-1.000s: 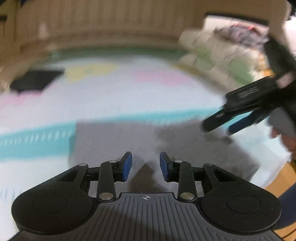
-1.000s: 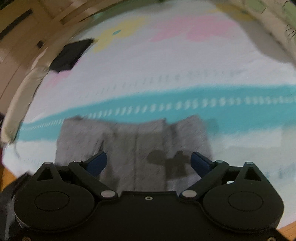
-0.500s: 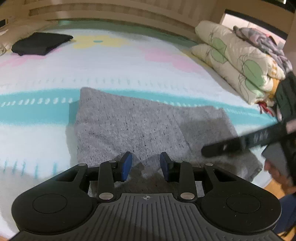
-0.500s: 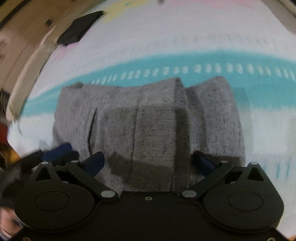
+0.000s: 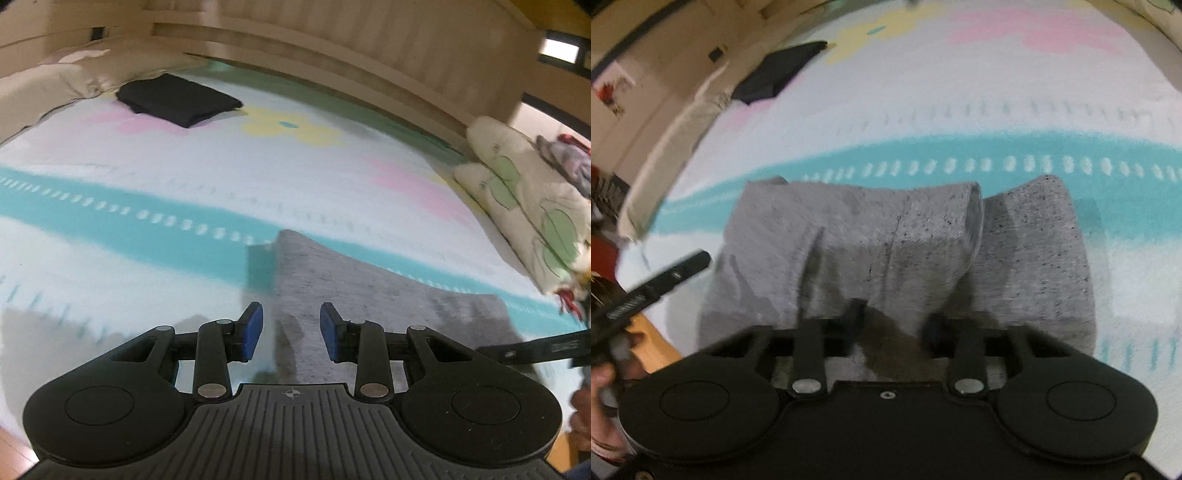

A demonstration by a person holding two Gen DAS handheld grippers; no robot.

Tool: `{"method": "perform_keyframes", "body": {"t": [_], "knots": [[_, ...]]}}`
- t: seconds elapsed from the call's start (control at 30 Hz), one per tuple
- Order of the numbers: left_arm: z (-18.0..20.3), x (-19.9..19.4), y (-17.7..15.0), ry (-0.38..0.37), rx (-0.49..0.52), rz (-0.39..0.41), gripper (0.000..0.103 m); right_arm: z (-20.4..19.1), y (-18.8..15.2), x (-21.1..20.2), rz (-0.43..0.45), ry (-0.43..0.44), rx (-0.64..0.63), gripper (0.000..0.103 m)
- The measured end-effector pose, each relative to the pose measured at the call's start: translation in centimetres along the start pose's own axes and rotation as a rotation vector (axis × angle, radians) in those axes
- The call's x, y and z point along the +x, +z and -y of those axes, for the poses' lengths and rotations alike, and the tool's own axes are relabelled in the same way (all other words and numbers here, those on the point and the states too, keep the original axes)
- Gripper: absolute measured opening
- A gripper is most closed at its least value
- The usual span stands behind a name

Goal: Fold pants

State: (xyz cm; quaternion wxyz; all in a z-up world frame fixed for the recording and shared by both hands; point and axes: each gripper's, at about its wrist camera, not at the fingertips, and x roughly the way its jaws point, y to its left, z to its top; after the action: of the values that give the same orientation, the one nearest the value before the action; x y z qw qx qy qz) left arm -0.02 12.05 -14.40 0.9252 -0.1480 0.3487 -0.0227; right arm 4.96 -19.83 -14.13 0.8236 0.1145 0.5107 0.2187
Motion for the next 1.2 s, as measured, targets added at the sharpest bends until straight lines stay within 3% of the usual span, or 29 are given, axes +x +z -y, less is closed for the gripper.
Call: {"method": "perform_keyframes", "body": {"t": [0.23, 0.33, 0.43, 0.5, 0.57, 0.6, 0.63, 0.7, 0.8, 0.9, 1.03, 1.13, 1.2], "knots": [[-0.1, -1.0, 0.6, -0.006, 0.002, 0.017, 0.033, -2.9, 0.6, -5.9, 0.135, -0.014, -0.067, 0.023], [1.4, -0.6, 0.1, -0.022, 0.069, -0.014, 0.033, -1.3, 0.6, -5.4, 0.098, -0.130, -0.028, 0.023], [3.3, -0.2, -0.9, -0.048, 0.169, -0.037, 0.033, 0.8, 0.1, -1.8, -0.016, -0.263, 0.022, 0.025], [4.4, 0.1, -1.6, -0.041, 0.242, -0.049, 0.033, 1.0, -0.3, -0.7, -0.023, -0.275, 0.017, 0.027], [5.0, 1.5, -2.5, -0.009, 0.307, -0.133, 0.034, 0.0, -0.1, -0.9, -0.014, -0.311, -0.039, 0.033], [5.0, 2.4, -2.9, 0.009, 0.321, -0.182, 0.035, -0.4, -0.2, -1.2, -0.001, -0.333, -0.059, 0.046], [4.7, 2.6, -3.2, 0.013, 0.308, -0.168, 0.039, -0.7, -0.2, -1.5, 0.019, -0.361, -0.076, 0.059], [3.9, 2.6, -2.9, -0.001, 0.245, -0.176, 0.039, -1.5, -0.1, -2.0, 0.080, -0.426, -0.106, 0.073], [3.2, 2.4, -2.7, -0.011, 0.188, -0.184, 0.042, -2.7, 0.0, -3.3, 0.208, -0.513, -0.171, 0.082], [3.0, 2.1, -2.9, -0.005, 0.178, -0.178, 0.043, -3.7, 0.1, -3.9, 0.287, -0.515, -0.215, 0.100], [3.3, 1.2, -2.4, 0.004, 0.194, -0.150, 0.043, -5.1, 0.5, -1.5, 0.227, -0.458, -0.274, 0.102], [3.1, 0.7, -1.2, 0.002, 0.173, -0.115, 0.043, -4.6, -0.1, 2.5, 0.019, -0.444, -0.305, 0.102], [2.8, 0.8, -0.1, -0.006, 0.136, -0.103, 0.043, -3.9, -0.4, 3.0, 0.052, -0.426, -0.232, 0.102]]}}
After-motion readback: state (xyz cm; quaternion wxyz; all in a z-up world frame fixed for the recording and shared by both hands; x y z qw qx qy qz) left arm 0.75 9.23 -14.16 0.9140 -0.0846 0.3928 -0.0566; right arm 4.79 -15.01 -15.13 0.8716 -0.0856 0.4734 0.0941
